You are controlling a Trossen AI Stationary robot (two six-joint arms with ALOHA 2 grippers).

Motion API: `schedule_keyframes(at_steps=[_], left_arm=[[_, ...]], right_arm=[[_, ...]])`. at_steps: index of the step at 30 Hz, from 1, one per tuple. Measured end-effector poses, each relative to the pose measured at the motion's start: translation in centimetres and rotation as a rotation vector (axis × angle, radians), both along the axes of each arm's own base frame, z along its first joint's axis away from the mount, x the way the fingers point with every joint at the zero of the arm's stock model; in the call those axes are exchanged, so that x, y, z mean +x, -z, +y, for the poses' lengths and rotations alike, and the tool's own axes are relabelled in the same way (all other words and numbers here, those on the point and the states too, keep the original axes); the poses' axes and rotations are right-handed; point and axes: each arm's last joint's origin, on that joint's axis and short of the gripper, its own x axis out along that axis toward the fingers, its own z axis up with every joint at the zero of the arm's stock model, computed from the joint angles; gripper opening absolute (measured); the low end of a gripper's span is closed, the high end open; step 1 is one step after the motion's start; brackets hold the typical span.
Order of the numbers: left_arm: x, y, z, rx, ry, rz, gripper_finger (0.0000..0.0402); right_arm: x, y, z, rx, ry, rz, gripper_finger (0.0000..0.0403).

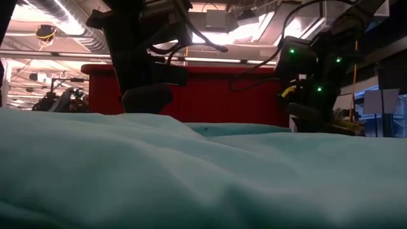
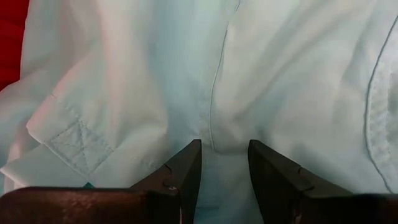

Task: Fold Laundry from Bin
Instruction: Fold the blue shorts from the red laundry bin

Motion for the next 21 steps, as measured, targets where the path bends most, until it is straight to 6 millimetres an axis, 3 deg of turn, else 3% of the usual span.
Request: schedule_keyframes(at_steps=[3,9,14,21], left_arm=[[0.0,0.0,0.0,0.000,-0.001,0.000,0.0127],[0.0,0.0,0.0,0.000,-0.002,0.000,0.0127],[0.0,0.0,0.0,0.000,-0.001,-0.001,0.0127],[0.0,0.0,0.0,0.000,-0.001,-0.001,0.0127]], right_arm=[[-0.6,-0.4,0.2,0.029,-0.034,0.021,0.0010],[-2.2,-1.1,0.8,0.150,-0.046,0.102,0.0034],[-3.0,-1.2,1.6,0.403,-0.044,0.146,0.0024],[-3.6,-1.3,2.2,0.608,-0.037,0.180,0.0010]])
